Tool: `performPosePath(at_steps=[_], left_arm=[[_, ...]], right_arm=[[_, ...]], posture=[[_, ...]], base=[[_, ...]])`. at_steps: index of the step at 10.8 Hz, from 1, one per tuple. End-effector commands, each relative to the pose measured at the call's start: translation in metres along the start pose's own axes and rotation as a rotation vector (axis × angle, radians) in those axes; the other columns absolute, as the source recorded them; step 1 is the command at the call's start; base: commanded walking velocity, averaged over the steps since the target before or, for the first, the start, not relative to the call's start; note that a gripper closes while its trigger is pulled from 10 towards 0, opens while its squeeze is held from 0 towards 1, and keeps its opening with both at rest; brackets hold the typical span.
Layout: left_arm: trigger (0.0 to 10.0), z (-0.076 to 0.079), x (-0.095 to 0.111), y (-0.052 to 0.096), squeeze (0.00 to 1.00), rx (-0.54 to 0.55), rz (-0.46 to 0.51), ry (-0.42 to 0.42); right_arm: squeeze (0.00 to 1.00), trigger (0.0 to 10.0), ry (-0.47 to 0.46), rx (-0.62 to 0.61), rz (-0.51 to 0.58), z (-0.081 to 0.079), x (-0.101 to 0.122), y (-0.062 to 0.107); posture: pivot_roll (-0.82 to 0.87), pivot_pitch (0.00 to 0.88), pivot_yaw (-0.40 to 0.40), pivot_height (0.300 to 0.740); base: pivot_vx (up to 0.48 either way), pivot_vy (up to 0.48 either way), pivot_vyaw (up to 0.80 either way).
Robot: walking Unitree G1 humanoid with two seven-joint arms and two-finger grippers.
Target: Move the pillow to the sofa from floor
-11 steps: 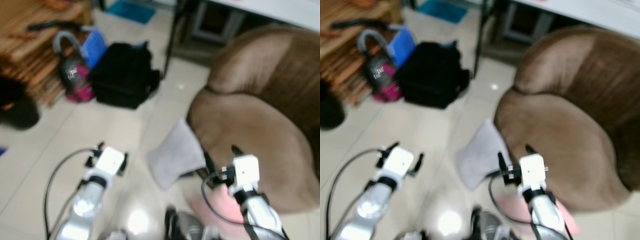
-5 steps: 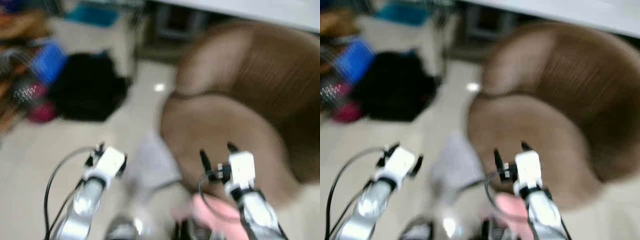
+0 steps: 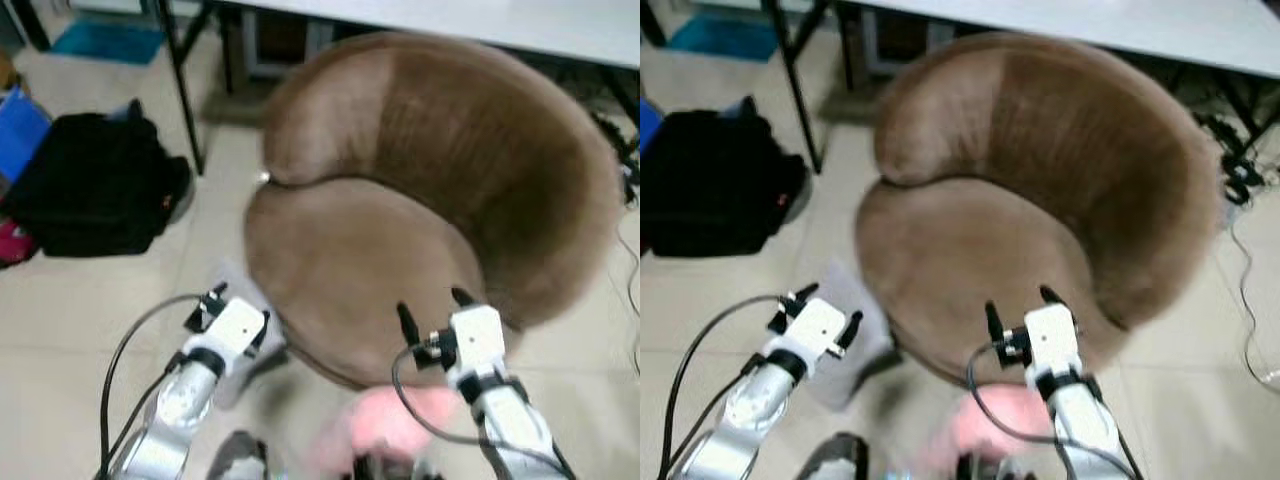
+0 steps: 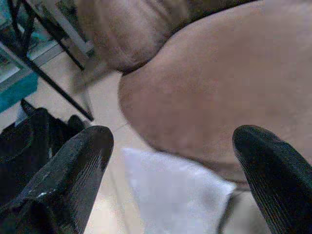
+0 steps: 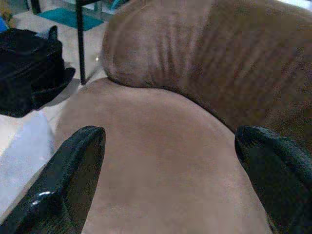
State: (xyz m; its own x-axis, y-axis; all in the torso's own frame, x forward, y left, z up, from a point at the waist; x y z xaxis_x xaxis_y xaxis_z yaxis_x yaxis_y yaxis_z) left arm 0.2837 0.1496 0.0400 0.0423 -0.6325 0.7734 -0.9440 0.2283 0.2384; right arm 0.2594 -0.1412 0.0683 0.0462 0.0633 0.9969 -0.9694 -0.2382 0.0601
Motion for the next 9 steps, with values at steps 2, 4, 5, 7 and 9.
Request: performPosePath(at_steps=[2, 4, 5, 7, 9], left_arm=[[10.0, 0.010, 0.014, 0.002, 0.00, -0.020, 0.036, 0.064], [10.0, 0.009, 0.020, 0.003, 0.00, 0.000, 0.042, 0.066], [10.0, 0.008, 0.021, 0.003, 0.00, 0.013, 0.038, 0.069], [10.0, 0.009, 0.024, 0.002, 0.00, 0.017, 0.040, 0.074], [10.0, 0.007, 0.026, 0.002, 0.00, 0.029, 0.035, 0.074]], right_arm=[[0.00, 10.0, 0.014, -0.031, -0.050, 0.011, -0.010, 0.008], [0.00, 10.0, 0.014, -0.028, -0.057, 0.011, -0.011, 0.007], [0.00, 10.0, 0.019, -0.028, -0.058, 0.012, -0.012, 0.007], [0.00, 10.0, 0.024, -0.031, -0.062, 0.014, -0.012, 0.008], [0.00, 10.0, 0.027, -0.033, -0.067, 0.014, -0.013, 0.009]], posture=[[0.06, 0.218, -0.075, 0.740], [0.06, 0.218, -0.075, 0.740], [0.06, 0.218, -0.075, 0.740], [0.06, 0.221, -0.077, 0.740], [0.06, 0.221, -0.078, 0.740]], base=[[-0.122, -0.141, 0.00], [0.000, 0.000, 0.00], [0.000, 0.000, 0.00], [0.000, 0.000, 0.00], [0.000, 0.000, 0.00]])
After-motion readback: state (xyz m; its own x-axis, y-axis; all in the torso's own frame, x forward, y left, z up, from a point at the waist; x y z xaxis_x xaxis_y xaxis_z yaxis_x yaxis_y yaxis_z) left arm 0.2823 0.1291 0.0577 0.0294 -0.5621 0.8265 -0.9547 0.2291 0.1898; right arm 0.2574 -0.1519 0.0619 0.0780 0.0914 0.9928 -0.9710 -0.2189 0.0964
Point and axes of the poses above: a point about 5 cm out from each wrist's last joint towards the gripper, its own y axis pointing back from the gripper into the wrist, its own x axis along the axis of the wrist's last joint, z = x × y, the point moved 4 cm from there along -y, pointing out of the wrist towards the gripper, and after that the axes turned 6 degrees about -y, right-handed, at the moved point
